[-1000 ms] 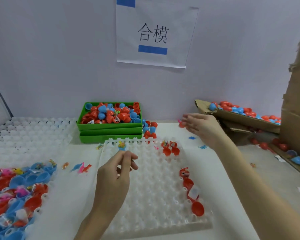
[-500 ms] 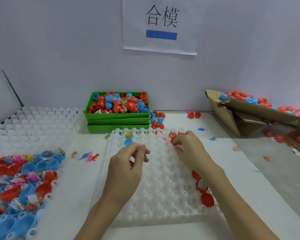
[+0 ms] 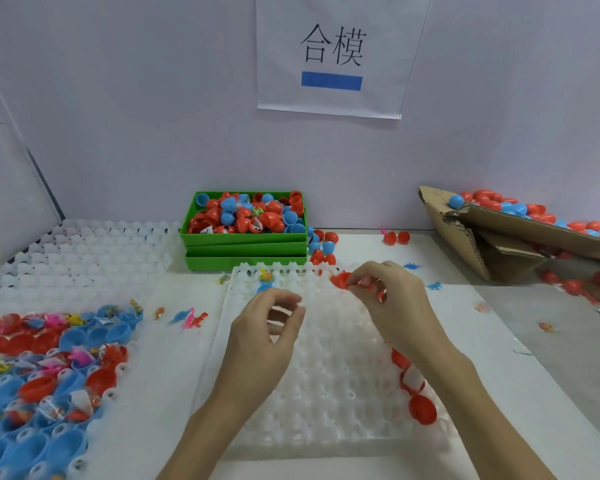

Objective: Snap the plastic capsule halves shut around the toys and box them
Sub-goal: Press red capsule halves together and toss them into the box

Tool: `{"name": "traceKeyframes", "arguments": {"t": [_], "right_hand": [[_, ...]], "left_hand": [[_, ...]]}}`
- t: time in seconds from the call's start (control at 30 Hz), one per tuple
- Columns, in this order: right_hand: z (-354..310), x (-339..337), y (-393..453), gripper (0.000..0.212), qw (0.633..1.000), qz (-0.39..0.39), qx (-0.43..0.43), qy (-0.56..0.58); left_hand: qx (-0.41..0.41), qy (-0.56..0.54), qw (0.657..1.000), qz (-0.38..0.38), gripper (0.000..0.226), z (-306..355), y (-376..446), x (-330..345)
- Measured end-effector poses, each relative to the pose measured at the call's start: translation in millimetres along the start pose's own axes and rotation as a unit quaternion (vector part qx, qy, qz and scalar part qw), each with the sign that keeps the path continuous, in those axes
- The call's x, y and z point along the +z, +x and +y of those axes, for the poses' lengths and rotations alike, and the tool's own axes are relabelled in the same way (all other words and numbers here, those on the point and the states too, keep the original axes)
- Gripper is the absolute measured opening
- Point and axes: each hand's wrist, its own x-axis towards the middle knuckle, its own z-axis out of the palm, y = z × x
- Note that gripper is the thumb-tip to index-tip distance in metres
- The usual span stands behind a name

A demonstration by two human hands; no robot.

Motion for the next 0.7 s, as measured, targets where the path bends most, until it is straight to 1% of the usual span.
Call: {"name": "traceKeyframes", "arguments": {"t": [0.03, 0.13, 0.17, 0.2, 0.27, 0.3, 0.37, 0.47, 0.53, 0.63, 0.7], "right_hand": [[-5.1, -1.3, -2.9, 0.011, 1.000, -0.015, -0.012, 0.021], [-20.2, -3.7, -10.4, 0.014, 0.992, -0.087, -0.054, 0.077], [-23.8, -3.8, -12.4, 0.013, 0.987, -0.112, -0.066, 0.097], [-26.6, -3.9, -14.5, 0.012, 0.981, -0.136, -0.077, 0.118], [-30.4, -4.1, -18.0, 0.011, 0.970, -0.169, -0.089, 0.150], [-31.1, -4.3, -18.8, 0.011, 0.967, -0.176, -0.089, 0.159], [-31.6, -4.7, -19.2, 0.011, 0.966, -0.181, -0.080, 0.169], [-32.7, -4.8, -19.8, 0.007, 0.953, -0.206, -0.052, 0.214], [-34.5, -3.3, -20.9, 0.006, 0.943, -0.217, -0.049, 0.247], [-36.7, -0.5, -21.8, 0.009, 0.944, -0.193, -0.056, 0.263], [-37.8, -0.7, -21.4, 0.018, 0.944, -0.174, -0.050, 0.275]], "left_hand": [[-0.014, -0.020, 1.000, 0.000, 0.015, 2.4, 0.2, 0.2], [-0.063, -0.102, 0.993, -0.010, 0.049, 9.2, 2.7, 0.4], [-0.075, -0.138, 0.988, -0.012, 0.053, 10.9, 2.8, -0.3], [-0.078, -0.166, 0.983, -0.009, 0.051, 11.4, 2.7, -1.1], [-0.060, -0.179, 0.982, 0.009, 0.031, 9.7, 2.9, -3.2], [-0.050, -0.174, 0.983, 0.015, 0.021, 9.3, 2.8, -4.5], [-0.040, -0.176, 0.984, 0.009, 0.014, 8.1, 2.9, -5.8], [-0.021, -0.155, 0.988, -0.011, 0.015, 12.0, 2.2, -6.8], [0.005, -0.136, 0.990, -0.020, 0.021, 14.3, 0.7, -5.9], [0.007, -0.162, 0.985, -0.063, 0.027, 16.9, -1.2, -7.1], [0.004, -0.184, 0.978, -0.103, 0.035, 16.8, -1.7, -10.0]]}}
